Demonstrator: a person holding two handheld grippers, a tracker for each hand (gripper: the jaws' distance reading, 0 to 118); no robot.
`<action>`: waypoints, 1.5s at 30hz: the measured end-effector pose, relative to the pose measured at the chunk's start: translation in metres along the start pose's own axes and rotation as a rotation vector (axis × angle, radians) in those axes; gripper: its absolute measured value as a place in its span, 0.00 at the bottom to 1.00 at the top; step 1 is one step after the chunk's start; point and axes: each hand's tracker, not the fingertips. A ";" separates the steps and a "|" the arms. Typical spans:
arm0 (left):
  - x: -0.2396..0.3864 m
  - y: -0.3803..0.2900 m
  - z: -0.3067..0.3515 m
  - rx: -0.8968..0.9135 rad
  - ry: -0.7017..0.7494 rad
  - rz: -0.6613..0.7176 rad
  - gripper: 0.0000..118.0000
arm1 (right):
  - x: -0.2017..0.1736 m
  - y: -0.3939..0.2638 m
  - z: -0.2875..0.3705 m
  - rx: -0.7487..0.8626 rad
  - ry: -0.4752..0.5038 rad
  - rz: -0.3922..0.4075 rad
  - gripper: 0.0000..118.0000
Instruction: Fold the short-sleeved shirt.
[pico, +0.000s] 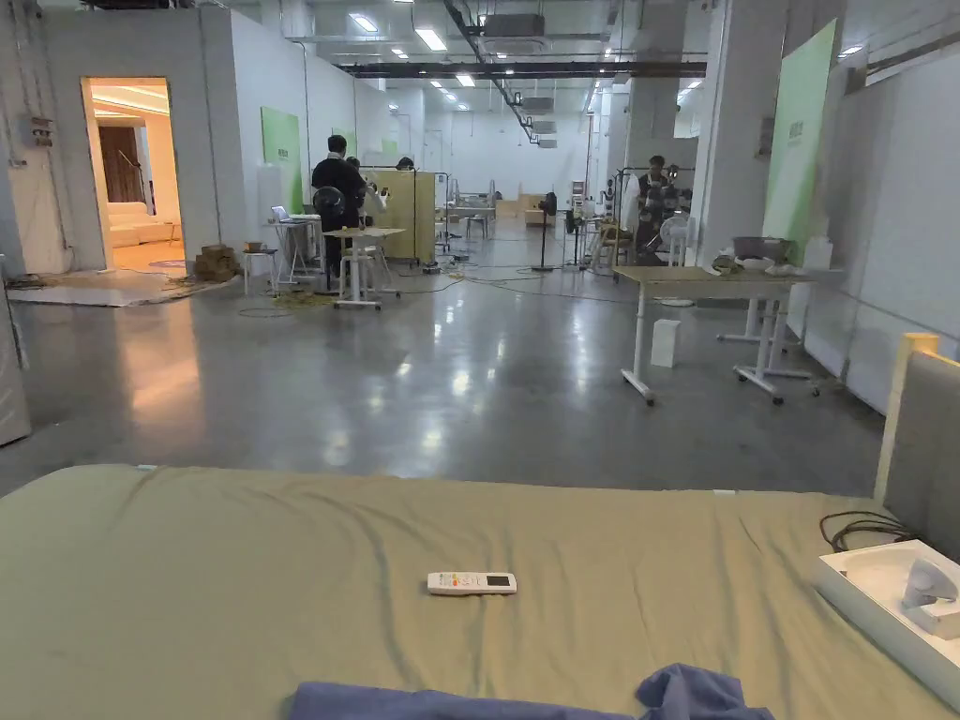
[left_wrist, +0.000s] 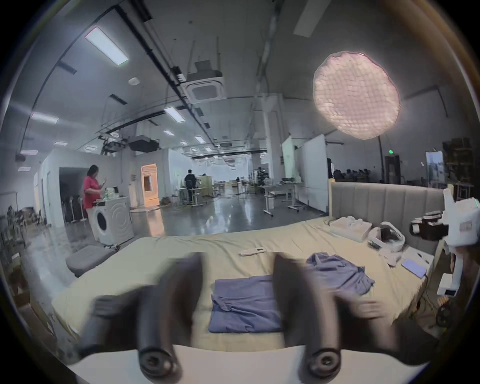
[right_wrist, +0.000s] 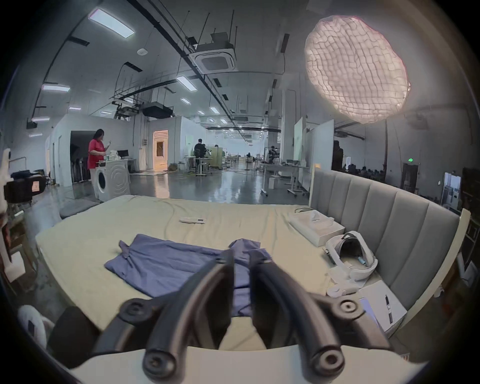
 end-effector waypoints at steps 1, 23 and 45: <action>0.006 -0.002 0.002 -0.014 0.065 -0.030 0.01 | -0.002 0.000 0.002 0.001 -0.002 -0.002 0.00; -0.067 -0.104 -0.130 -0.450 -0.065 0.311 0.49 | -0.002 -0.022 -0.020 -0.101 0.049 -0.037 0.00; -0.073 -0.238 -0.297 -0.827 0.045 0.157 0.33 | 0.011 -0.073 -0.050 -0.325 0.033 -0.105 0.00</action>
